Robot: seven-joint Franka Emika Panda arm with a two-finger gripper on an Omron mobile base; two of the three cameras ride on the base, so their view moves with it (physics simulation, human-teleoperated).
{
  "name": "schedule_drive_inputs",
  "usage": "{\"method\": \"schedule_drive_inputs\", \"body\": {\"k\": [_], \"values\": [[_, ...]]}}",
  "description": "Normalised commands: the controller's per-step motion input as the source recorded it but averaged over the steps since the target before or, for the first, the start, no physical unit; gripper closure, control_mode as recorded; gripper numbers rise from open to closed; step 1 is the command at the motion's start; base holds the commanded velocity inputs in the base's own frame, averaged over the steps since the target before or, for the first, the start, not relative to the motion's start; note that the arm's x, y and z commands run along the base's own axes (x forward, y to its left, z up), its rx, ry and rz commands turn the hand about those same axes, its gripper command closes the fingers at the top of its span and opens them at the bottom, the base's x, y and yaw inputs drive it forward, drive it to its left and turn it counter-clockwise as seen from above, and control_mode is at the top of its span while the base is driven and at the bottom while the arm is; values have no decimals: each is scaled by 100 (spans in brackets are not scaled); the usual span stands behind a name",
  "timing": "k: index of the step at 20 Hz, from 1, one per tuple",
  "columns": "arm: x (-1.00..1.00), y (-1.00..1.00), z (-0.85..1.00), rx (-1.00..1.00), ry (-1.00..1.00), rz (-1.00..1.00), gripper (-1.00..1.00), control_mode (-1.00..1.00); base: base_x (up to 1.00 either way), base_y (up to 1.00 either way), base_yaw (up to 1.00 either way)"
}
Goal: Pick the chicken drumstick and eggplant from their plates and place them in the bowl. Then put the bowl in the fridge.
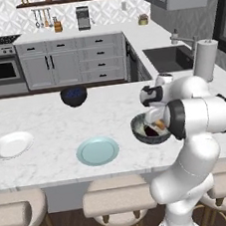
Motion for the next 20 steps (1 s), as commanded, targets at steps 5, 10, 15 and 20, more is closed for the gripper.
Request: {"method": "schedule_drive_inputs", "body": {"k": [5,10,15,20], "values": [[22,27,-38,-3,0,0,-100,-100,0,0,0],[0,13,-8,0,1,0,-100,-100,0,0,0],[-19,-2,37,0,0,-7,-100,-100,0,0,0],[-25,-40,45,7,0,-18,-100,-100,0,0,0]]}}
